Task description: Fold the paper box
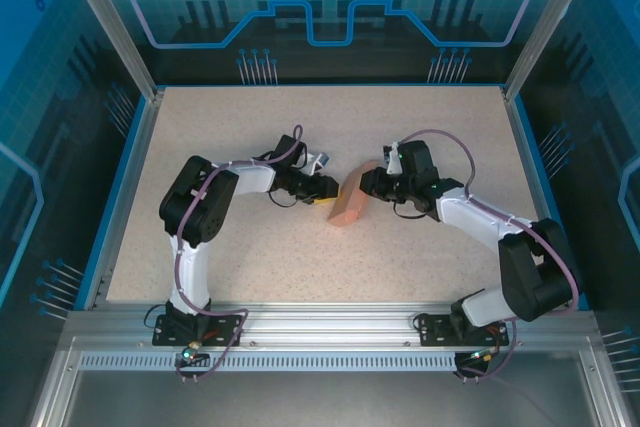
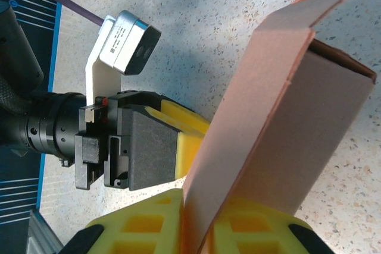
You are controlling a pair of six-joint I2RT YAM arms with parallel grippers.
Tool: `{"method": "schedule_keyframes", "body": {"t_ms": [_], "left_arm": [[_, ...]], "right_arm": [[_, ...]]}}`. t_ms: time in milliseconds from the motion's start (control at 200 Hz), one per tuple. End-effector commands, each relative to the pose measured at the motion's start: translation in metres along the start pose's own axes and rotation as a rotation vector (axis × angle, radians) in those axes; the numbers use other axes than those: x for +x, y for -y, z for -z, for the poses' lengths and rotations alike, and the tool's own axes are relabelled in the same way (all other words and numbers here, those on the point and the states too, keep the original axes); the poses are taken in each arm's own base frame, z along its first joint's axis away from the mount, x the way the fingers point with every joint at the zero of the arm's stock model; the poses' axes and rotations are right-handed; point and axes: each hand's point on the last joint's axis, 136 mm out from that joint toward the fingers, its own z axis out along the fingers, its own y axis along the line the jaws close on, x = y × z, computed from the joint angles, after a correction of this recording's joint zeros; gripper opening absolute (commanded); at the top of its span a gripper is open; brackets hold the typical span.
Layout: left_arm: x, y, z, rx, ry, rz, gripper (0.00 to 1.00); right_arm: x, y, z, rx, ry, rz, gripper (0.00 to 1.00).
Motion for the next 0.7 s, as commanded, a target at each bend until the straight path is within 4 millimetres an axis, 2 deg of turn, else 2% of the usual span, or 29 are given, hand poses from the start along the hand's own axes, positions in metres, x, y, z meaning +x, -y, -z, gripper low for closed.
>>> {"method": "schedule_keyframes", "body": {"t_ms": [0, 210, 310, 325, 405, 695], "left_arm": [[0.003, -0.006, -0.006, -0.025, -0.023, 0.017, 0.46], [-0.003, -0.003, -0.002, -0.035, -0.010, 0.000, 0.50], [-0.005, -0.002, -0.001, -0.032, -0.008, -0.004, 0.50], [-0.006, -0.001, 0.000, -0.033, -0.006, -0.007, 0.51], [-0.007, -0.001, 0.002, -0.044, -0.001, -0.012, 0.52], [-0.020, 0.005, 0.026, -0.104, 0.075, -0.063, 0.60]], "right_arm": [[0.023, 0.019, -0.009, 0.112, -0.073, -0.001, 0.17], [0.022, 0.015, -0.007, 0.183, -0.059, 0.045, 0.17], [0.028, 0.016, -0.010, 0.207, -0.072, 0.058, 0.17], [0.020, 0.008, -0.009, 0.195, -0.054, 0.066, 0.17], [0.020, 0.007, -0.011, 0.207, -0.054, 0.073, 0.16], [0.021, 0.005, -0.019, 0.223, -0.063, 0.073, 0.16]]}}
